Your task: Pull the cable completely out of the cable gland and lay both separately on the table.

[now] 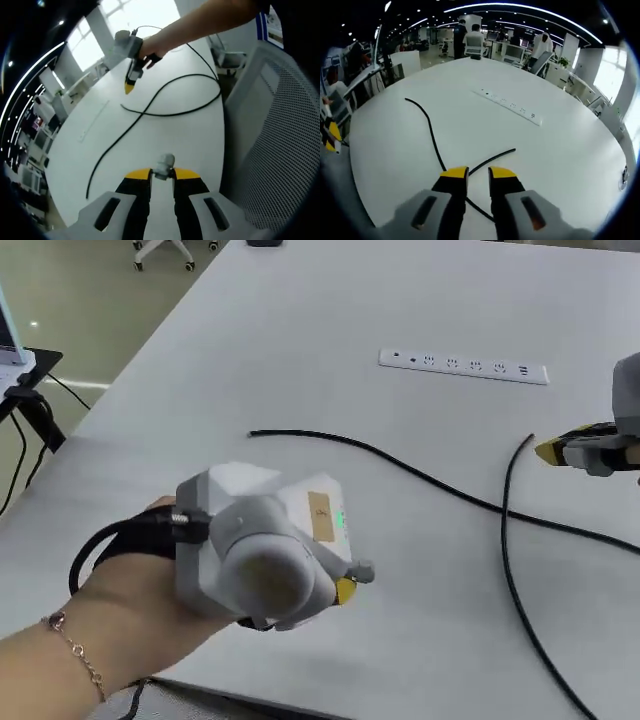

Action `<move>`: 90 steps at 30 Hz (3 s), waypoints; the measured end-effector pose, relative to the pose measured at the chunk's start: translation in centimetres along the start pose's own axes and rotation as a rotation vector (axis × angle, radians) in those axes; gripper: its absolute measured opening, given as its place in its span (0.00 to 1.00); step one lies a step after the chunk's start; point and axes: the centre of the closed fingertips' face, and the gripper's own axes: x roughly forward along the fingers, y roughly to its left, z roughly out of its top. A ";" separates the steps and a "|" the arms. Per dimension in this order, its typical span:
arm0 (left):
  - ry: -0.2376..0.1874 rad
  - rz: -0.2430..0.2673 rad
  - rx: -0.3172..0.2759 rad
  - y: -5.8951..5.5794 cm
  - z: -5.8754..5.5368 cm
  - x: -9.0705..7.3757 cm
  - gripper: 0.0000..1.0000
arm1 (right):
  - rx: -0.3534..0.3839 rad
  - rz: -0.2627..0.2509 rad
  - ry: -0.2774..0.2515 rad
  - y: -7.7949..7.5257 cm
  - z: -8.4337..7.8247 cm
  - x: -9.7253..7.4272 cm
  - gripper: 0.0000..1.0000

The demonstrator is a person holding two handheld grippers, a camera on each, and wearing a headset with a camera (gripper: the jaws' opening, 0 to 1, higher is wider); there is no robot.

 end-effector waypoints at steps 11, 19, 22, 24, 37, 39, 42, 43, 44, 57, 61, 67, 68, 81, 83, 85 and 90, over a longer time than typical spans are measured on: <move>0.026 -0.136 -0.145 0.5 -2.4 5.7 0.17 | -0.046 0.033 -0.098 4.2 0.5 -7.4 0.16; 0.061 -0.193 -0.137 -0.7 -4.7 9.3 0.18 | -0.085 0.002 -0.101 5.1 -0.8 -11.7 0.16; 0.076 -0.208 -0.120 -1.0 -5.2 9.7 0.18 | -0.082 -0.005 -0.093 5.2 -1.5 -12.7 0.16; 0.077 -0.209 -0.127 -1.0 -5.4 10.0 0.18 | -0.058 -0.008 -0.090 5.3 -2.1 -13.1 0.16; 0.077 -0.172 -0.142 0.6 -4.1 4.4 0.34 | 0.001 -0.018 -0.097 5.9 -3.0 -16.5 0.18; 0.045 -0.169 -0.159 0.6 -3.8 2.2 0.35 | 0.026 -0.025 -0.112 5.8 -3.2 -17.3 0.18; 0.063 -0.131 -0.151 0.9 -4.6 -0.9 0.32 | 0.033 -0.032 -0.115 6.0 -4.1 -18.4 0.17; 0.066 -0.106 -0.163 1.2 -5.0 -2.3 0.32 | 0.038 -0.033 -0.112 6.2 -4.4 -18.6 0.18; 0.061 -0.082 -0.192 1.4 -5.1 -3.2 0.31 | 0.040 -0.030 -0.106 6.4 -4.8 -18.8 0.17; -0.092 0.236 -0.630 0.7 -8.4 -11.4 0.35 | 0.121 0.122 0.031 13.3 -11.3 -19.0 0.24; -0.094 0.283 -0.662 0.4 -8.9 -12.2 0.36 | 0.186 0.176 0.035 15.6 -12.5 -18.3 0.24; -0.102 0.323 -0.710 -0.4 -9.7 -12.0 0.37 | 0.231 0.214 0.053 17.6 -13.7 -17.5 0.23; -0.109 0.320 -0.722 -0.5 -9.7 -11.9 0.37 | 0.233 0.222 0.056 18.1 -13.8 -17.4 0.23; -0.109 0.314 -0.757 -1.1 -9.8 -11.0 0.35 | 0.224 0.252 0.094 18.9 -14.2 -17.0 0.23; -0.108 0.311 -0.754 -1.1 -9.8 -10.8 0.35 | 0.228 0.253 0.100 18.8 -14.3 -17.0 0.24; -0.100 0.309 -0.753 -1.1 -9.7 -10.5 0.35 | 0.232 0.258 0.103 18.8 -14.3 -16.9 0.24; -0.050 0.289 -0.706 -1.6 -9.9 -9.9 0.33 | 0.239 0.261 0.120 18.9 -14.3 -16.6 0.24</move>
